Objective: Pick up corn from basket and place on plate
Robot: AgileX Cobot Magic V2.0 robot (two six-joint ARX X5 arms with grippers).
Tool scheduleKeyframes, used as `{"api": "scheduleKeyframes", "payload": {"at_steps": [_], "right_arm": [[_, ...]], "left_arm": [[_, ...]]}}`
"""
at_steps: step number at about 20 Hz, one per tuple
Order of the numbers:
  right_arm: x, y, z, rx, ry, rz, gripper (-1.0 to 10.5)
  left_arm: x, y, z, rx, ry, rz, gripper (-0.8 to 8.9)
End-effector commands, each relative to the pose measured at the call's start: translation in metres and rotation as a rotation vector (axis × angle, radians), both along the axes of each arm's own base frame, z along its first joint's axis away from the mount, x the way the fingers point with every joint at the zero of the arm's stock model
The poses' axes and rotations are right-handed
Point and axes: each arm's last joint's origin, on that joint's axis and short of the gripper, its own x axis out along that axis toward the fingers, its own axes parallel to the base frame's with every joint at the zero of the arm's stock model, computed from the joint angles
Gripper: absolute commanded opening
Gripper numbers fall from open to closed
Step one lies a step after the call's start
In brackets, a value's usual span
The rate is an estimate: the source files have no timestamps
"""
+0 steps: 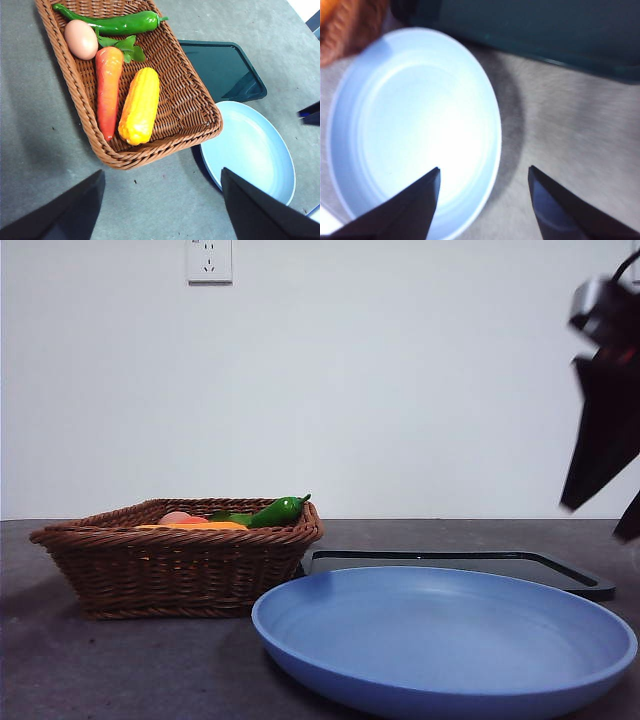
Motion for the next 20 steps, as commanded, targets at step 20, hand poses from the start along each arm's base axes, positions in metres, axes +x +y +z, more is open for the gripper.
{"api": "scheduleKeyframes", "payload": {"at_steps": [20], "right_arm": [[0.030,0.027,-0.048,-0.077,0.113,0.055,0.0]], "left_arm": [[0.001,0.000,0.006,0.006,-0.030,-0.013,3.78]]}}
